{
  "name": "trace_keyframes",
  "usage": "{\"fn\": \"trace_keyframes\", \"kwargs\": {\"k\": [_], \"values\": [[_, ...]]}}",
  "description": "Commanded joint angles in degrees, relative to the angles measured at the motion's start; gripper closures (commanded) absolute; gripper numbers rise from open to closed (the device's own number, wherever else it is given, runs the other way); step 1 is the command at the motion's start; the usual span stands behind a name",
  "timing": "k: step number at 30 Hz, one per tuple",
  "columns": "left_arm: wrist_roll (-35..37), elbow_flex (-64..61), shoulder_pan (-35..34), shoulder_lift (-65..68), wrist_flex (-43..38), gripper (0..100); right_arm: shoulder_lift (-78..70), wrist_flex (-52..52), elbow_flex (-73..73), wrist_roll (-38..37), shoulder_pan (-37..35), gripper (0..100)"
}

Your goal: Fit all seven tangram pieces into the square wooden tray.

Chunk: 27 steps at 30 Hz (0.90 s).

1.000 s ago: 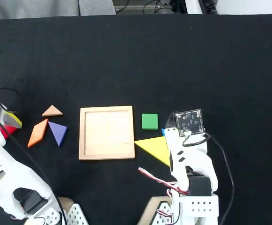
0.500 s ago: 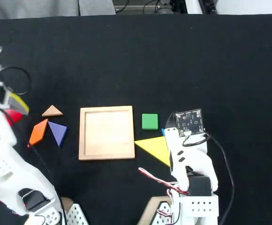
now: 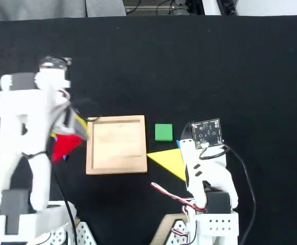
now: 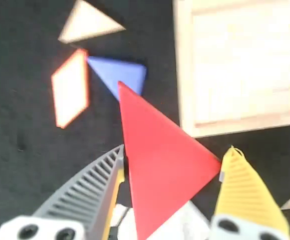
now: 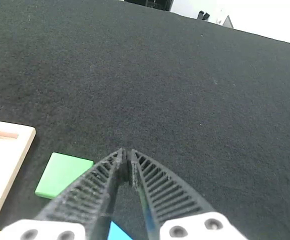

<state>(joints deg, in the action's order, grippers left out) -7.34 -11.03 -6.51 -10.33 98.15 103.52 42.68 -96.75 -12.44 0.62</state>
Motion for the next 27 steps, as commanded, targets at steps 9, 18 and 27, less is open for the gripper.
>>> {"fn": "trace_keyframes", "kwargs": {"k": [9, 18, 27], "values": [[11.0, -9.5, 13.5, -3.0, -14.9, 72, 4.4, 0.4, 0.2, -0.4, 1.1, 98.3], [17.3, -13.3, 14.1, 5.0, -22.8, 72, 4.4, 0.4, 0.2, -0.4, 1.1, 98.3], [20.4, -16.1, 16.4, 8.2, -27.8, 72, 4.4, 0.4, 0.2, -0.4, 1.1, 98.3]]}}
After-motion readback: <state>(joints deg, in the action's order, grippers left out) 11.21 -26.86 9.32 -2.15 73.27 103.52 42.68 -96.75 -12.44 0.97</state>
